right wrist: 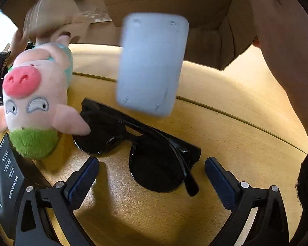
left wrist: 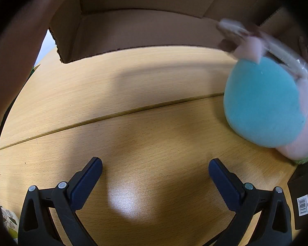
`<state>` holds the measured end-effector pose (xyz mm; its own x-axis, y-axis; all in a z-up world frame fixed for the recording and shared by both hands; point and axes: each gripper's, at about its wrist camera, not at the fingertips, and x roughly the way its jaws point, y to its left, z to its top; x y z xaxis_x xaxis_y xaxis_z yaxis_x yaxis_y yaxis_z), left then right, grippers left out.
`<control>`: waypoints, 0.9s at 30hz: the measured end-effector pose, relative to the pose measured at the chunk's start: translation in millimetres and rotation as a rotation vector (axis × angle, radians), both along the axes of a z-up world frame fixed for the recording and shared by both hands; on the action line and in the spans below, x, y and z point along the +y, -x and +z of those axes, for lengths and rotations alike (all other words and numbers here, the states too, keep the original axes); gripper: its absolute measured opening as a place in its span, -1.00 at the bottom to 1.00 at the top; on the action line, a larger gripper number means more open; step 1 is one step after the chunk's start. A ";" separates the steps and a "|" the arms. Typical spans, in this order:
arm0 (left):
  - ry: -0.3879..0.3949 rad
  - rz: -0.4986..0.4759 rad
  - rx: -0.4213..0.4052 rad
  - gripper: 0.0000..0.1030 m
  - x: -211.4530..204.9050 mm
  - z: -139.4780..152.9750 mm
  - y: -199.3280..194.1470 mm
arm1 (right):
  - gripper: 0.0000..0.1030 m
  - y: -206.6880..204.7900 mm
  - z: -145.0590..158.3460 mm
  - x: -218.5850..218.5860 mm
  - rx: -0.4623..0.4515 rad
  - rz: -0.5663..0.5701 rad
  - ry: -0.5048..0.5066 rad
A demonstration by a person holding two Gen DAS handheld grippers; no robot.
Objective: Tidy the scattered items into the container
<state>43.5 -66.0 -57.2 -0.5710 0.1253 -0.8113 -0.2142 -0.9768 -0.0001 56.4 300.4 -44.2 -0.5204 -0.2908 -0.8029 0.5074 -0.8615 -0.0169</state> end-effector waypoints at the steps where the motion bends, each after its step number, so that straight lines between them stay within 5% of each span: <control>1: 0.000 0.000 0.000 1.00 0.4 0.0 0.2 | 1.00 -0.3 -0.3 -0.4 0.000 0.000 0.000; 27: 0.000 0.000 0.001 1.00 3.8 2.9 3.2 | 1.00 -4.9 -6.3 -13.7 0.000 0.023 0.000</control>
